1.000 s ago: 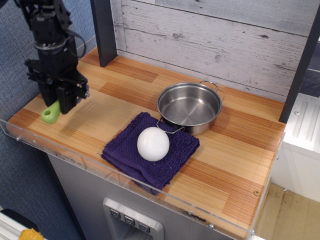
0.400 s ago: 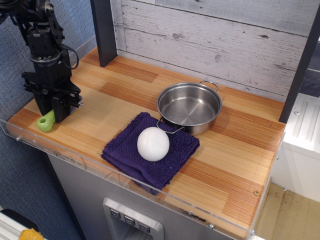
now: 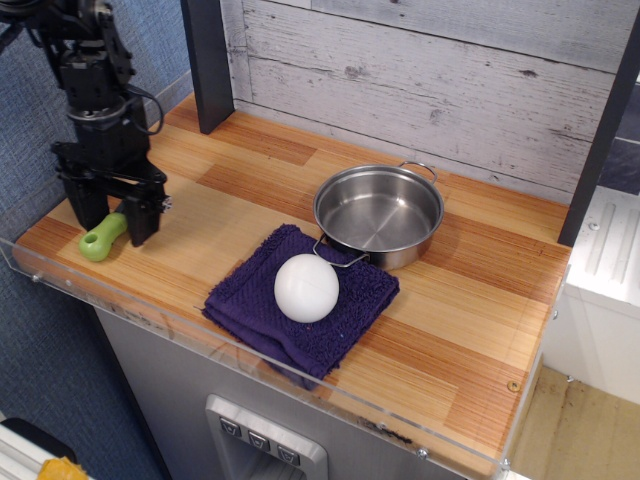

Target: Move the spatula to the bottom left corner.

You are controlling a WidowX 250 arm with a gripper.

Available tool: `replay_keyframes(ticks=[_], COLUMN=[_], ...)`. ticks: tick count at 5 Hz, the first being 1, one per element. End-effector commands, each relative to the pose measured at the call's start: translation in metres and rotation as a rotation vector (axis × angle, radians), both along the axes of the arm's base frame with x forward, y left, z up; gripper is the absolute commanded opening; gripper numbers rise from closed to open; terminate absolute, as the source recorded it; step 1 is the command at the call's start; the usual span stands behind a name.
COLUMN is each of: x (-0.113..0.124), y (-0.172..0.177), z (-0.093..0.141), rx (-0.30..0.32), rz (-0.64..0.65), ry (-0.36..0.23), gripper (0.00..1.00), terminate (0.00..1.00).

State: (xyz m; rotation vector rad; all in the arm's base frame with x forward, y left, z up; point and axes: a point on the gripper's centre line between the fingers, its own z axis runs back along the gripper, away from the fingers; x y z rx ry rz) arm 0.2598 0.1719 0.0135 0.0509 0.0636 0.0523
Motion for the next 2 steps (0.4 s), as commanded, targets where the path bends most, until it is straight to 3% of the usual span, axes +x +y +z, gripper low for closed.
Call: replay_keyframes(ticks=[1,2], x=[-0.006,-0.009], y=[-0.014,-0.019], z=[0.068,0.105], rx=[0.065,0.126], rz=[0.008,0.037], ry=[-0.137,-0.168], gripper=[1.00,1.00], terminate=[0.00,0.00])
